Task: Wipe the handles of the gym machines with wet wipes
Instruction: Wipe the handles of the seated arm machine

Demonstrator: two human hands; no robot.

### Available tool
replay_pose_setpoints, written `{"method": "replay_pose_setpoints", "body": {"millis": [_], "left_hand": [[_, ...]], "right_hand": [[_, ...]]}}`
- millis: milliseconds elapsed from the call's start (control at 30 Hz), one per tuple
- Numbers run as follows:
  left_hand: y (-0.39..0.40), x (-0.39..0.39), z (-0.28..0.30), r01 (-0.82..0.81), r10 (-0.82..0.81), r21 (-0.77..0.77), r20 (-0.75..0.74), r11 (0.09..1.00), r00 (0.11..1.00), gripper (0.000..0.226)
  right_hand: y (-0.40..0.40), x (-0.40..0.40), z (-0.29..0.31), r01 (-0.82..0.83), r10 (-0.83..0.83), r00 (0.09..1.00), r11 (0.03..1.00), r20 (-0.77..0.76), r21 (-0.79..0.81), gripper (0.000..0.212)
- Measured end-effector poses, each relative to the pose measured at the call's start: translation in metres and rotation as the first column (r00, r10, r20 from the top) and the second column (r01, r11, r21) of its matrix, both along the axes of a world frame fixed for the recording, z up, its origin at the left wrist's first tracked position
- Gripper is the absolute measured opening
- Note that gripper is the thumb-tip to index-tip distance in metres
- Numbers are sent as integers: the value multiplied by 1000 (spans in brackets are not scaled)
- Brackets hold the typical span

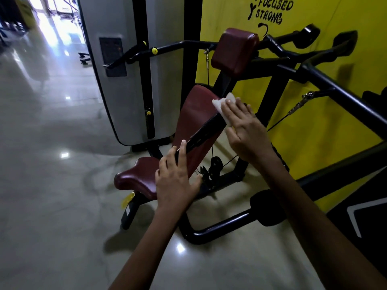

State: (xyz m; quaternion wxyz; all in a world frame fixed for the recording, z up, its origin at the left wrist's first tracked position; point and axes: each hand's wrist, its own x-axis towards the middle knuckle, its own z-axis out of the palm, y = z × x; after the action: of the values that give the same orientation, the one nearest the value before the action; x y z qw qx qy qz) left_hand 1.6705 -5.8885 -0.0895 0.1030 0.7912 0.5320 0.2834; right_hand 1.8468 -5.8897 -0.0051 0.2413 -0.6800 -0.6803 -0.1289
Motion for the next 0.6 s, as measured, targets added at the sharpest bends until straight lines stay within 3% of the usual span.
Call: {"method": "replay_pose_setpoints", "body": {"millis": [100,267,467,600], "left_hand": [[0,0,0,0,0,2,-4,1000,1000,89],[0,-1,0,2,-2,-10,6,1000,1000,89],[-1,0,1,-1,1,-7,21,1000,1000,90],[0,0,1,3,-3,-18,25,1000,1000,90]], "right_hand": [[14,-5,5,45,-44,999,999,31,-10,67],[-2,-3,-17,-75,74,990,997,122,1,68],[14,1,-4,57,-58,997,998,56,14,73],[6,-8,-15,-48,52,986,999,156,-25,74]]}}
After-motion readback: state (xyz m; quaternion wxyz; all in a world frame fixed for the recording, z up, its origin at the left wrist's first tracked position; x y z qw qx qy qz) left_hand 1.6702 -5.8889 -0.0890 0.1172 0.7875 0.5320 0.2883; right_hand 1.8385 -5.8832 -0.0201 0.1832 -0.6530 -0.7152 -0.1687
